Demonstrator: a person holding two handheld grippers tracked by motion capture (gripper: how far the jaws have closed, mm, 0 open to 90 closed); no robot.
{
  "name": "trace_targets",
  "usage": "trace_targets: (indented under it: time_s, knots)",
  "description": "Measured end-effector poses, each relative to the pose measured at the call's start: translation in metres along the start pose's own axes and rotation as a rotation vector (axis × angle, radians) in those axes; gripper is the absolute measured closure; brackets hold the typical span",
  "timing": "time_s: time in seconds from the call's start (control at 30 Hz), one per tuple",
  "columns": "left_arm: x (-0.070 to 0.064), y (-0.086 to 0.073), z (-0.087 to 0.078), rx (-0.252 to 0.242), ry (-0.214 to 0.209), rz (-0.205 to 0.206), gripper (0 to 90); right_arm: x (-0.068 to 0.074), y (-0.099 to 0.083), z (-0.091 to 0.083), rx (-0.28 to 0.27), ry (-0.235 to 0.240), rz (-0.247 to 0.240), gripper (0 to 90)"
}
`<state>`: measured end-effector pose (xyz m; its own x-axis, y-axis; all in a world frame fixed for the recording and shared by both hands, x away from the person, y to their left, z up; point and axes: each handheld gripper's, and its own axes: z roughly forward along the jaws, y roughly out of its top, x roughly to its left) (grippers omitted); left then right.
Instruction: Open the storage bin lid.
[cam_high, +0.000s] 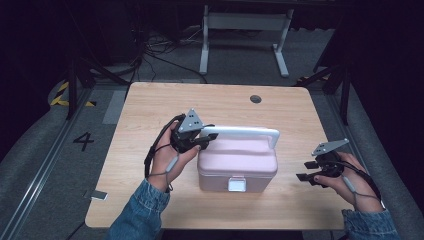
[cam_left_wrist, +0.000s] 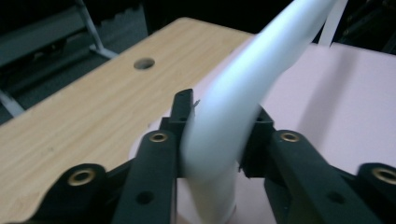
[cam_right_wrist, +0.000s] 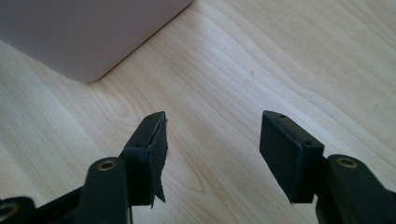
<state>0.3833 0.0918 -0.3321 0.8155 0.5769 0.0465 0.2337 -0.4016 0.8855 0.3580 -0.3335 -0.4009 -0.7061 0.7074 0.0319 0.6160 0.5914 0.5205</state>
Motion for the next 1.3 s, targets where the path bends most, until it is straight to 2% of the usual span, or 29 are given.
trace_targets:
  time_s: [0.07, 0.2, 0.33, 0.37, 0.4, 0.53, 0.8, 0.9, 1.03, 1.1, 1.17, 1.2, 1.3]
  knots:
    - [0.001, 0.002, -0.001, -0.006, -0.001, 0.005, 70.8, 0.000, 0.000, -0.001, -0.012, -0.006, 0.003, 43.5]
    - [0.003, 0.004, 0.000, -0.005, -0.011, -0.018, 70.7, 0.001, 0.000, -0.003, -0.032, -0.011, 0.005, 44.0]
    - [0.011, 0.008, 0.001, -0.024, -0.032, -0.074, 70.5, 0.003, 0.003, -0.007, -0.067, 0.003, 0.004, 44.3]
    - [0.011, 0.008, 0.001, -0.024, -0.032, -0.074, 70.4, 0.003, 0.003, -0.007, -0.067, 0.003, 0.004, 44.3]
    - [0.014, 0.011, 0.001, -0.019, -0.035, -0.099, 70.3, 0.003, 0.003, -0.009, -0.083, 0.005, 0.010, 44.5]
    - [0.020, 0.017, 0.000, -0.021, -0.029, -0.135, 70.2, 0.001, 0.003, -0.012, -0.100, 0.000, 0.014, 44.9]
    - [0.030, 0.027, 0.005, -0.003, -0.009, -0.156, 71.0, 0.003, 0.004, -0.021, -0.161, 0.001, 0.014, 48.2]
    - [0.035, 0.030, 0.009, -0.006, 0.008, -0.166, 71.2, 0.004, 0.006, -0.027, -0.213, -0.001, 0.015, 49.9]
    - [0.038, 0.032, 0.011, 0.004, 0.002, -0.175, 71.3, 0.005, 0.007, -0.032, -0.250, 0.007, 0.018, 53.7]
    - [0.041, 0.032, 0.013, -0.001, 0.001, -0.182, 71.3, 0.008, 0.009, -0.037, -0.285, 0.022, 0.012, 56.8]
    - [0.041, 0.032, 0.013, 0.004, -0.002, -0.187, 71.3, 0.009, 0.010, -0.038, -0.296, 0.026, 0.012, 57.7]
    - [0.042, 0.032, 0.014, 0.007, -0.001, -0.185, 71.3, 0.011, 0.012, -0.040, -0.331, 0.038, 0.004, 59.4]
    - [0.042, 0.032, 0.015, 0.007, 0.002, -0.191, 71.3, 0.015, 0.015, -0.045, -0.376, 0.059, -0.016, 63.6]
